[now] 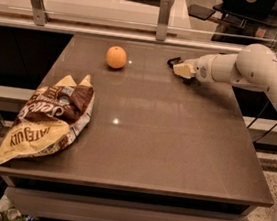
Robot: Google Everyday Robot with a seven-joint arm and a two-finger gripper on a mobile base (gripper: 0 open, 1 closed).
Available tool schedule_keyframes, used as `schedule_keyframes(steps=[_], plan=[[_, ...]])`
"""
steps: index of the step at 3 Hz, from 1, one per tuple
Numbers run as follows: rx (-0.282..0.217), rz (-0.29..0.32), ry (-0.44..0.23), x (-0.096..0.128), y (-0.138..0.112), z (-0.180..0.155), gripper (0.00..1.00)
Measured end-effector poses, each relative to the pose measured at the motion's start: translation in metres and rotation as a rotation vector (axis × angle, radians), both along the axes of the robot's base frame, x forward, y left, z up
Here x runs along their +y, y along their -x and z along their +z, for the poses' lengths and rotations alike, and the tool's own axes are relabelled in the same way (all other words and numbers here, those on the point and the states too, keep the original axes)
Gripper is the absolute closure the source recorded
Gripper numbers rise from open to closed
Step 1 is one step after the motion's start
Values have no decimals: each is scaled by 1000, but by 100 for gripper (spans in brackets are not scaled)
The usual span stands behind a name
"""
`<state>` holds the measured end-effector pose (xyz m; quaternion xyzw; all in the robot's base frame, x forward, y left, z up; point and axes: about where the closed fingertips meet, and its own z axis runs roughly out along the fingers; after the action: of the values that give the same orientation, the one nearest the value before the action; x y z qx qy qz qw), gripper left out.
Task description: Pick rxbar chocolate
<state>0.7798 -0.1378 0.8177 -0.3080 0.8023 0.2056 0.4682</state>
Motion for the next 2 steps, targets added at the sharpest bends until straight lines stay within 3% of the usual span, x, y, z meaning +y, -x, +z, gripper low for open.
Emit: schedule_keyframes(steps=[1,2], plan=[[0,0,0,0,0,3,100],[0,0,0,0,0,3,100]])
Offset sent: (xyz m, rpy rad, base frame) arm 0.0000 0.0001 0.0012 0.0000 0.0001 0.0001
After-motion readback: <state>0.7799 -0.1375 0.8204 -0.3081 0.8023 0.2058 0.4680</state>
